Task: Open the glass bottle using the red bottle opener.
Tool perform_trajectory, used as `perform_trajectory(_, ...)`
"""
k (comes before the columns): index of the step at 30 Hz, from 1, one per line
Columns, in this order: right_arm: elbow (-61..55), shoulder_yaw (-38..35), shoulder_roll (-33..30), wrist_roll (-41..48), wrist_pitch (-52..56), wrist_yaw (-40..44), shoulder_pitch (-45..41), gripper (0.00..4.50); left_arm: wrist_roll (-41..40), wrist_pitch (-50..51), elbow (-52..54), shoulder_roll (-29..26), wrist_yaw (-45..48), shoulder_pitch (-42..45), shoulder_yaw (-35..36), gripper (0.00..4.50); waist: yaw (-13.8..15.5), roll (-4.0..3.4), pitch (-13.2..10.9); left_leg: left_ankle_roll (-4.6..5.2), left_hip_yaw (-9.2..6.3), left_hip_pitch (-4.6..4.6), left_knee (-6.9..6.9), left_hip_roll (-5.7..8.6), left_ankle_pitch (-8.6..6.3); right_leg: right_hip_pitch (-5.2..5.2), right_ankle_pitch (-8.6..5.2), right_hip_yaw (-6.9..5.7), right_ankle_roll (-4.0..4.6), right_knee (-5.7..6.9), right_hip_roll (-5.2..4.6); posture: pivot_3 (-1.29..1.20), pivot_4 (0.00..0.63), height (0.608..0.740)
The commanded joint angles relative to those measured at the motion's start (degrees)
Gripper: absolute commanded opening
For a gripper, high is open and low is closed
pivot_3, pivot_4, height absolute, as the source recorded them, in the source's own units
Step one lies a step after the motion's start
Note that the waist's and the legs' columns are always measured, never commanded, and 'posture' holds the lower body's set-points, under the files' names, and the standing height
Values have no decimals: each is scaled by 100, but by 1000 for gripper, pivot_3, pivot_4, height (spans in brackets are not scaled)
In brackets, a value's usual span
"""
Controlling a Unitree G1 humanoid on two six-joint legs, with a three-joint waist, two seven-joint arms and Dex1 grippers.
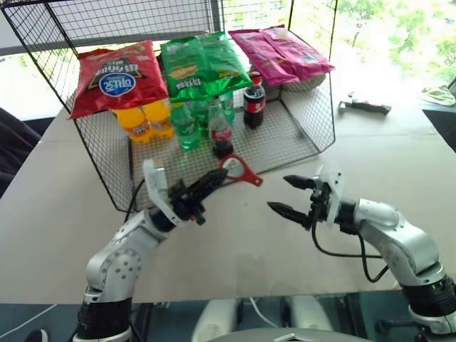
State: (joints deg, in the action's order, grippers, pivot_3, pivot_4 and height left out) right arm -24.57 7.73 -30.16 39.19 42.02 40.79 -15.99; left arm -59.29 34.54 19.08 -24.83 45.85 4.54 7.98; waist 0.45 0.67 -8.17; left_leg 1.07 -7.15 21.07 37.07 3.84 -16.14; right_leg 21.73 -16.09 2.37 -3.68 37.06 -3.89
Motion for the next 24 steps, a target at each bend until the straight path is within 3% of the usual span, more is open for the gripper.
perform_trajectory(1, -244, -20, -54, 679, 695, 275, -379, 4500, -200, 211, -117, -82, 341, 162, -34, 82, -2, 0, 0, 0, -2, 1, -1, -1, 0, 0, 0, -2, 0, -2, 1, 0, 150, 740)
perform_trajectory(10, -104, 352, 32, 1321, 1729, 622, -1253, 4500, 124, 99, -334, 6, 515, 286, -82, 82, -31, 1, 0, 2, -7, 17, 2, 0, -1, 9, 0, -6, 0, -12, -3, 0, 150, 740)
perform_trajectory(24, -173, 540, -166, 1203, 1993, 799, -1293, 4500, 416, -7, -365, 132, 636, 204, -59, 82, -50, 1, 0, 3, -13, 24, 3, 2, -1, 10, 0, -5, 0, -16, -6, 0, 150, 740)
